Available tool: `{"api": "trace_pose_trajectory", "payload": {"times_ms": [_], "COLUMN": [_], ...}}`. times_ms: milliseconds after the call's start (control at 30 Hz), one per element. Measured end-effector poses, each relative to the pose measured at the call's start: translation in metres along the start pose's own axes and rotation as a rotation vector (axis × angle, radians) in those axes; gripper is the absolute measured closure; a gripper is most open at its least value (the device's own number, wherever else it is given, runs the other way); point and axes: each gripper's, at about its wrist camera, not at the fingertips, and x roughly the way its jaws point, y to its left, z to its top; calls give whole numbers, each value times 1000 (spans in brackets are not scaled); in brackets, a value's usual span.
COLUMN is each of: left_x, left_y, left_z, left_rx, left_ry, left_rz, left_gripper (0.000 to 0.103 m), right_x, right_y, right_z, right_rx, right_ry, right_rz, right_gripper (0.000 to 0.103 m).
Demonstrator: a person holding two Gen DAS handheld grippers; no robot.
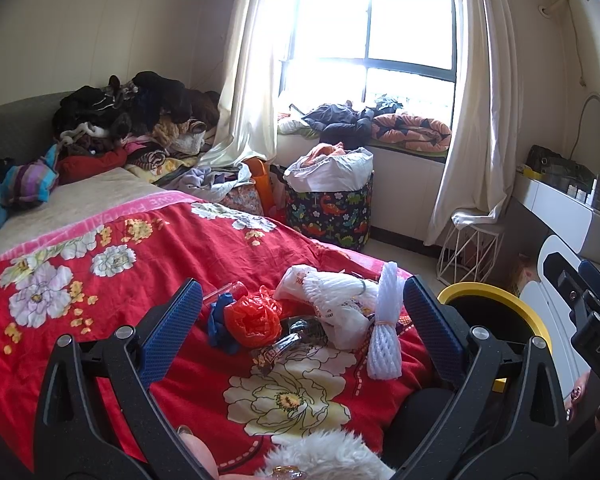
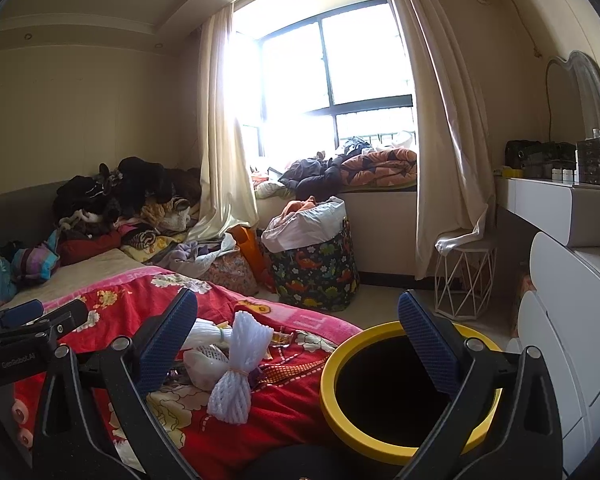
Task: Collect trash
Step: 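Move both tools toward the white mesh fruit sleeves on the bedspread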
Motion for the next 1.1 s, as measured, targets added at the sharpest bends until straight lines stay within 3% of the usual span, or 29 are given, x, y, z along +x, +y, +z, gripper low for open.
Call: {"api": "trace_pose_trajectory", "payload": {"times_ms": [833,1100], "left_x": [-4,2], "left_y": [-7,5], "left_z": [5,0], "left_rx": [-4,-53], "left_ry": [3,14], "left_rz": [-8,9], "left_gripper": [11,11], "right_x": [1,14], "right_y": [-3,5], "right_z": [-4,-17], "right_rx": [4,-8], "right_ry": [11,52], "right_rz": [1,39], "right_gripper": [5,5]}}
